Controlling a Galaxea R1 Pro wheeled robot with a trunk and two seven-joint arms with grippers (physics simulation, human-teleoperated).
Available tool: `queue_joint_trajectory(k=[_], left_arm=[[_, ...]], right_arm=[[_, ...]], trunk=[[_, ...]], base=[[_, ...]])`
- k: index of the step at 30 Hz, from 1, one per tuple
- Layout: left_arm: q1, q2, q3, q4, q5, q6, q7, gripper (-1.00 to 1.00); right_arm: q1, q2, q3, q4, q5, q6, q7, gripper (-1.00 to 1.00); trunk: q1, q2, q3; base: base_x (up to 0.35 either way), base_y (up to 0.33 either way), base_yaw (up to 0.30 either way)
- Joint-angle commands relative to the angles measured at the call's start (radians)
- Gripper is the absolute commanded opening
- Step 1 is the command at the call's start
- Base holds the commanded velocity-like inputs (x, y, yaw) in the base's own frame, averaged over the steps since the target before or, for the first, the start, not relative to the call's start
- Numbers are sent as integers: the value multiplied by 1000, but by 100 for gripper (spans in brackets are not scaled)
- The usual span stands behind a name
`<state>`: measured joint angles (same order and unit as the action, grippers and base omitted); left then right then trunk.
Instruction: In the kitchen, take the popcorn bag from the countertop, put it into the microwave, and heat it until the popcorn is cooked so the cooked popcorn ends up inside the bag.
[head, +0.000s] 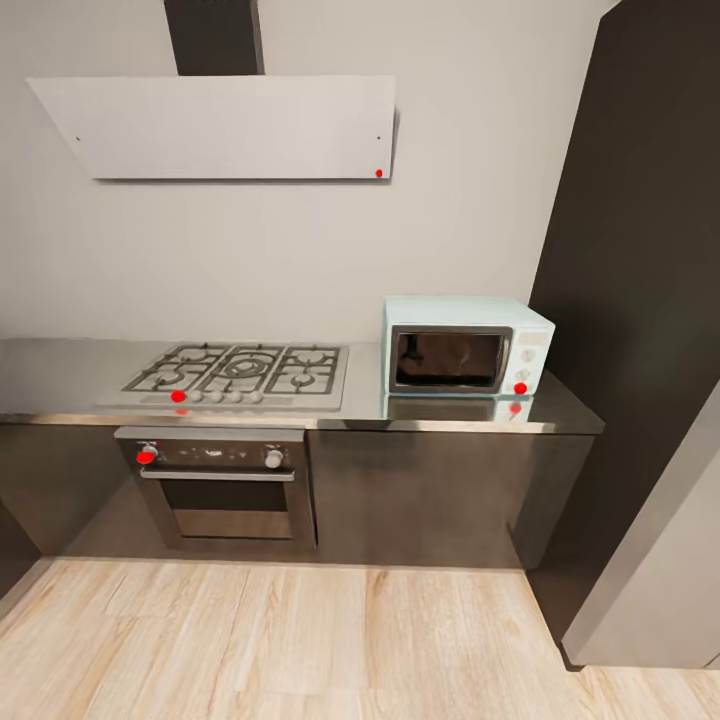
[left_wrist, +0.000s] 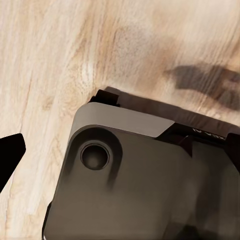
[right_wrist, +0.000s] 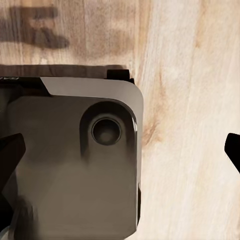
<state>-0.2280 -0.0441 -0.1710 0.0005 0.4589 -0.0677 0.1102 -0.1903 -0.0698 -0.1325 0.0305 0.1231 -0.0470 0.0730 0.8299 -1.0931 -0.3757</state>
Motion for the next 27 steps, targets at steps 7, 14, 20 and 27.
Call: queue_joint_trajectory(k=[7,14,20,27], left_arm=[[-1,0,-8,0,8,-3,2,100],[-1,0,-9,0,7,-3,2,100],[-1,0,-9,0,7,-3,0,100],[-1,0,-9,-1,6,5,0,100]], right_arm=[[-1,-1,-9,3,10,-5,2,100],[-1,-1,-9,3,10,-5,2,100],[-1,-2,-9,4,10,-4,2,100],[-1,-3,-9,4,10,-4,2,100]], trunk=[[0,-1,-1],[0,-1,-1],[0,-1,-1],[0,-1,-1]], base=[[0,-40,0],[0,-265,0],[0,-280,0],[0,-280,0]])
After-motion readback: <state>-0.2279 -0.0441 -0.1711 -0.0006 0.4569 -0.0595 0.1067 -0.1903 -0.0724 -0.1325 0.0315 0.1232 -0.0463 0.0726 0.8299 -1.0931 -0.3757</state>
